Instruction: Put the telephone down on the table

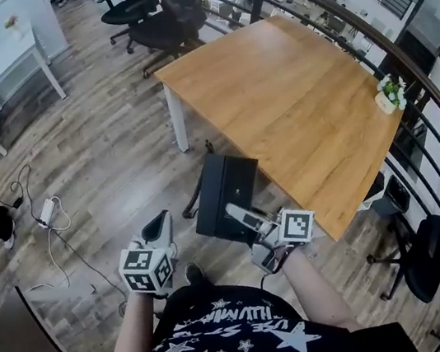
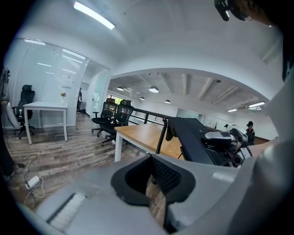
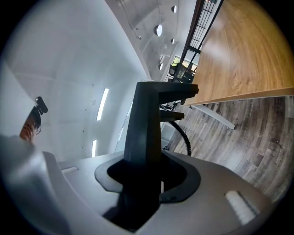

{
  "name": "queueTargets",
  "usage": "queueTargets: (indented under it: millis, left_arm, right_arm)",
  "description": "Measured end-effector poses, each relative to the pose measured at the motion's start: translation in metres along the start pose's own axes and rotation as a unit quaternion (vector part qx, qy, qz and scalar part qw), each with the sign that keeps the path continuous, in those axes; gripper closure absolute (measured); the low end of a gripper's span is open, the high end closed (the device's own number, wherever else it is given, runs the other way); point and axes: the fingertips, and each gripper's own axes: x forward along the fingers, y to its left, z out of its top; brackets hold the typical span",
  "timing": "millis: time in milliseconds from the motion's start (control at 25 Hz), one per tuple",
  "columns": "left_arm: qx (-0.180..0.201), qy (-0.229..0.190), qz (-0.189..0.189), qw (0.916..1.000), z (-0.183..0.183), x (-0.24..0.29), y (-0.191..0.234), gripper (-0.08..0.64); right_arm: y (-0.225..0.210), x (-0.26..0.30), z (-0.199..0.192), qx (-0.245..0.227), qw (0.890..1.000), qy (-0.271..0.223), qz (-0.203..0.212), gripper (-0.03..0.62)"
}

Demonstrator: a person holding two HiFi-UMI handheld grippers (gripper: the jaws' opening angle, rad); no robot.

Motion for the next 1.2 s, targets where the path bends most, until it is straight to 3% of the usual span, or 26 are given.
queueTargets:
  millis: [400, 720, 1200]
  left_arm:
    - [-0.006, 0.003, -0.012, 0.9999, 0.017, 0.015, 0.076, 0.558]
    - [-0.013, -0.006, -0.018, 0.9997, 0.031, 0.016, 0.107, 0.558]
    - [-0.029, 0.011, 0.021, 0.9993, 0.026, 0.036, 0.158, 0.558]
  right_arm:
    - [-0.018, 0.076, 0.018, 0.004, 1.000, -0.019, -0.019, 0.430]
    - [-0.017, 0.110, 0.018, 0.015, 0.999, -0.022, -0.021, 0.430]
    - [-0.048, 0.154, 0.057, 0.019, 1.000, -0.017, -0.010, 0.430]
